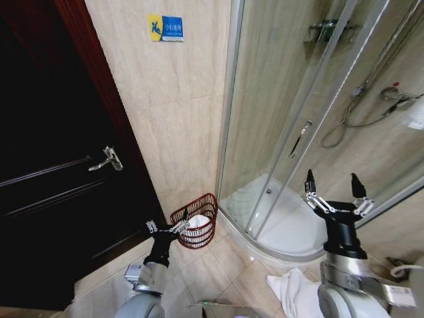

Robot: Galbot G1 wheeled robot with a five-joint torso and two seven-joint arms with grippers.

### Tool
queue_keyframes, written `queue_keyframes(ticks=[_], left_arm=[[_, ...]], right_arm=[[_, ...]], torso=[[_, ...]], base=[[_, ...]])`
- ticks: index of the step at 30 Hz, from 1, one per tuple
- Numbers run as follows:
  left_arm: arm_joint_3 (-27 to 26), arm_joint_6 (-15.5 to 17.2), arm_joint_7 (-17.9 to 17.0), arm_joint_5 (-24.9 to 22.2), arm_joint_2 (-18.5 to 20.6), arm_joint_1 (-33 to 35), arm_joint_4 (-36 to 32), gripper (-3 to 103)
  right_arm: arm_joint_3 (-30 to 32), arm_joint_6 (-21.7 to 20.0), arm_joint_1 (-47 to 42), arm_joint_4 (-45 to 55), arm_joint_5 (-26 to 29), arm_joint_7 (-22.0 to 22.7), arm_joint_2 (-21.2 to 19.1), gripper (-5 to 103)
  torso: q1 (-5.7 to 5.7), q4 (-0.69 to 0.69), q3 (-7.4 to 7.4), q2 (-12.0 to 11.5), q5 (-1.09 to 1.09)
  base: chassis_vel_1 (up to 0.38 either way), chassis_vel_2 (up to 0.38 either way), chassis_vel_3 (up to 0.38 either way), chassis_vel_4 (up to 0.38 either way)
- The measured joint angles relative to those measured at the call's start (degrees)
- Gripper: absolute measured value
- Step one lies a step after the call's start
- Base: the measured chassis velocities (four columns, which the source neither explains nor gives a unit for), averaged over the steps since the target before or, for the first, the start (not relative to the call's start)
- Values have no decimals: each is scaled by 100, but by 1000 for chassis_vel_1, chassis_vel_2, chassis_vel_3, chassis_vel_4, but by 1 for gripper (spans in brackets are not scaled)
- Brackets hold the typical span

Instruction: Discard the used towel into the hamper.

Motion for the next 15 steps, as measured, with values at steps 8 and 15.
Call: queue_keyframes(ticks=[8, 15], left_arm=[[-352, 8, 164, -6, 144, -195, -5, 100], [-807, -86, 312, -9, 385, -242, -88, 100]], right_arm=[[17, 1, -14, -1, 9, 7, -6, 100], [-1, -1, -6, 0, 9, 8, 4, 100]], torso=[[0, 0, 0, 0, 4], [0, 0, 0, 0, 3]], base=[[0, 0, 0, 0], [0, 0, 0, 0]])
